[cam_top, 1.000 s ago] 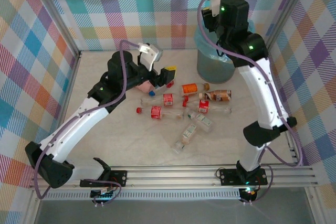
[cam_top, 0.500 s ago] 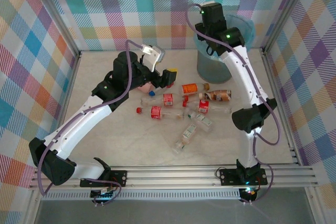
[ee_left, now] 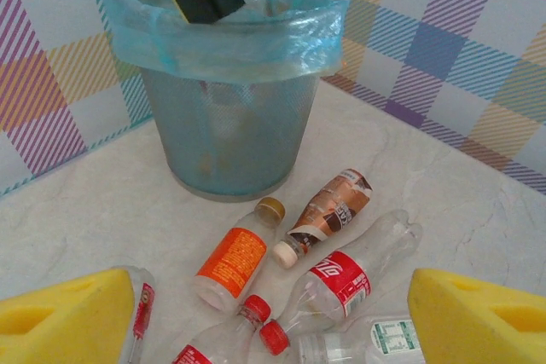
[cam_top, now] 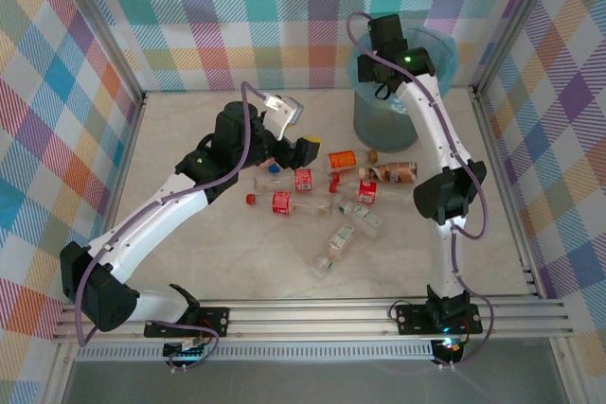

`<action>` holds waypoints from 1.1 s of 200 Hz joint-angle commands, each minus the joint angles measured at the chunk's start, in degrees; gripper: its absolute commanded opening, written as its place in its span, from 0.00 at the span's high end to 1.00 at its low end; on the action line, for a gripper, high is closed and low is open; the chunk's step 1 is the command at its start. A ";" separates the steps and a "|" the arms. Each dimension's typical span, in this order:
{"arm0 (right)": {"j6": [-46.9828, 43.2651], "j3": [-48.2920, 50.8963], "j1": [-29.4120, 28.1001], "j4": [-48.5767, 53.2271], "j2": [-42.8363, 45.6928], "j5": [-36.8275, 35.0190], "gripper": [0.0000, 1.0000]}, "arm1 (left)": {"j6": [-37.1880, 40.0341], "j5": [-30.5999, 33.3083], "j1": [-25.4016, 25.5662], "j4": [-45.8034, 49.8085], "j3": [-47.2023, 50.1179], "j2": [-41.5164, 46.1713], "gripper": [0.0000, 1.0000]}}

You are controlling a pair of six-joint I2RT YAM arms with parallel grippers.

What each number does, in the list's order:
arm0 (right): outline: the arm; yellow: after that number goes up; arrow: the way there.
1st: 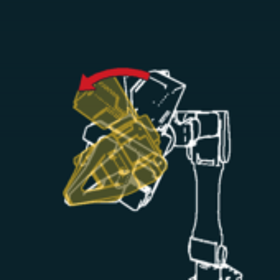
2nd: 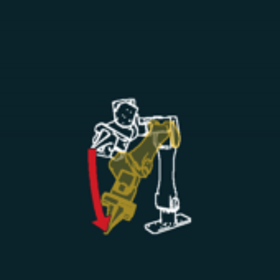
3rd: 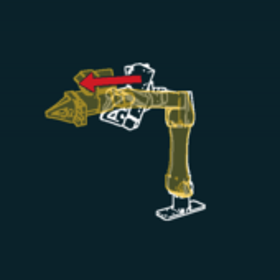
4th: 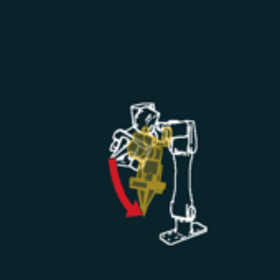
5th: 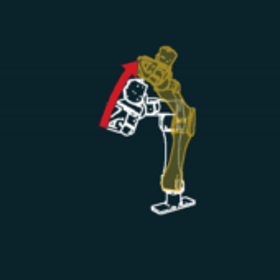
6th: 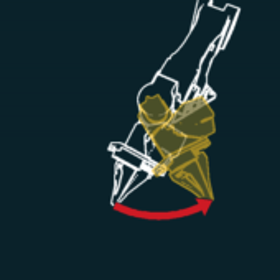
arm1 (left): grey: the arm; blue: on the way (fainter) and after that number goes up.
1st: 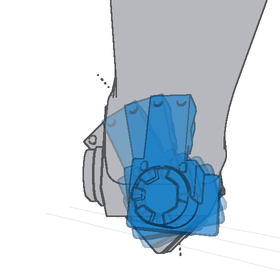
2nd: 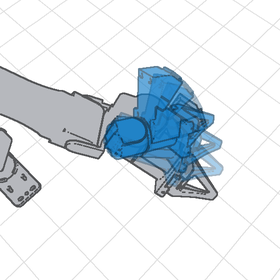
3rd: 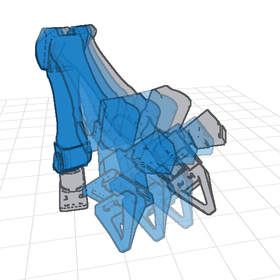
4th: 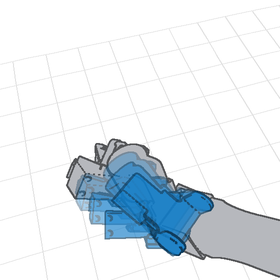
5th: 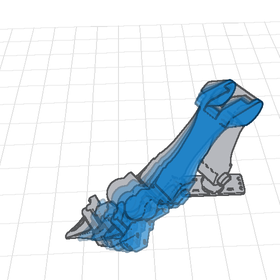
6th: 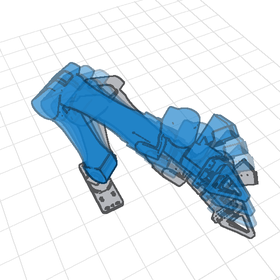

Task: Put the plastic bottles in the bin

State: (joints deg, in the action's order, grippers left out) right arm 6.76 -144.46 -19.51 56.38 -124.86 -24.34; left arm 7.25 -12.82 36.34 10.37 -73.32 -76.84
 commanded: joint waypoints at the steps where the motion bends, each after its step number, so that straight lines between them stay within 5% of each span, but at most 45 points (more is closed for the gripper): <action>1: 4.16 -1.08 1.42 2.86 -2.40 6.18 0.28 | -0.48 -0.80 -0.04 -1.85 0.69 0.02 0.17; 68: 7.19 -1.22 4.39 1.11 -6.36 11.86 0.19 | -0.83 -1.29 -0.37 -1.93 1.21 -0.35 0.17; 158: 10.29 -1.12 4.40 0.84 -0.76 7.59 0.04 | -2.36 -1.83 -1.84 -2.55 1.43 0.18 0.17; 220: 11.78 2.01 4.42 -1.79 6.15 5.62 0.04 | -2.76 -1.68 -2.32 -2.86 1.95 0.41 0.17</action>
State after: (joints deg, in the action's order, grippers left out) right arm 17.04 -142.91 -14.70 56.18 -123.35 -17.37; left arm 5.32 -14.02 34.61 9.93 -72.31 -77.10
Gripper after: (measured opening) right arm 0.959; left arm 0.829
